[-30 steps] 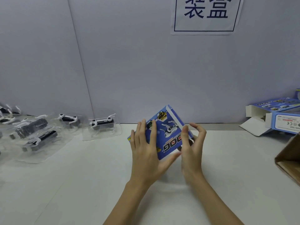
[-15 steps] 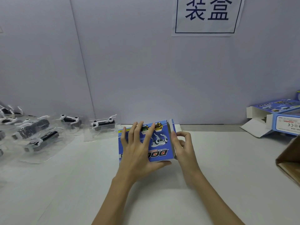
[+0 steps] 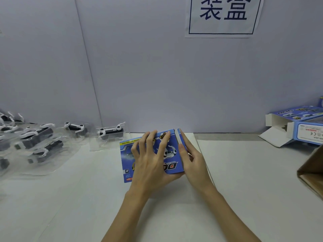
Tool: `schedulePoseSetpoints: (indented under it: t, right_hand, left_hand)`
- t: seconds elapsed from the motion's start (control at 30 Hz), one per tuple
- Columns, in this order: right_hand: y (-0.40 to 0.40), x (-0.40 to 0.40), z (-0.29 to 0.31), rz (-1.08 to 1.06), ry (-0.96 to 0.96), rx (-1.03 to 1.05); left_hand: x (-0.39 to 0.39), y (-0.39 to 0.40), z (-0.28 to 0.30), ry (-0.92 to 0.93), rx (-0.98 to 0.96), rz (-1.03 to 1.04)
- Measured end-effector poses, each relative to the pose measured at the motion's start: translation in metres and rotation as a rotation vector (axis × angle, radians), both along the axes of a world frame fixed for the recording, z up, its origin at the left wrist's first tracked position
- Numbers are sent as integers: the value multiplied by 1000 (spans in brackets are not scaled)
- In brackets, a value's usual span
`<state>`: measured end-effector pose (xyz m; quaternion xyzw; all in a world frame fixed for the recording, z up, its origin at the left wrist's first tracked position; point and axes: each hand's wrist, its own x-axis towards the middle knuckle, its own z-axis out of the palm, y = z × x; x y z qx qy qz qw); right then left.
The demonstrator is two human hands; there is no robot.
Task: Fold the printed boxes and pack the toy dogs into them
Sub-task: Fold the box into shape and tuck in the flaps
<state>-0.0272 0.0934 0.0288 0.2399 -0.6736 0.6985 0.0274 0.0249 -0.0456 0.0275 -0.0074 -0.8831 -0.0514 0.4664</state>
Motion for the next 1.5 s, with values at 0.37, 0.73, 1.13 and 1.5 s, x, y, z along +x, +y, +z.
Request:
schedulePoseSetpoints:
  t: [0.37, 0.73, 1.13, 1.5]
  right_hand:
    - [6, 1, 4, 25, 24, 12]
    - [8, -4, 1, 68, 42, 32]
    - [0, 0, -2, 171, 32, 51]
    - [-7, 5, -6, 142, -45, -85]
  left_hand:
    - [0, -3, -3, -15, -81, -40]
    - [1, -1, -4, -59, -58, -36]
    - [0, -2, -1, -60, -39, -33]
    - [0, 2, -3, -68, -24, -65]
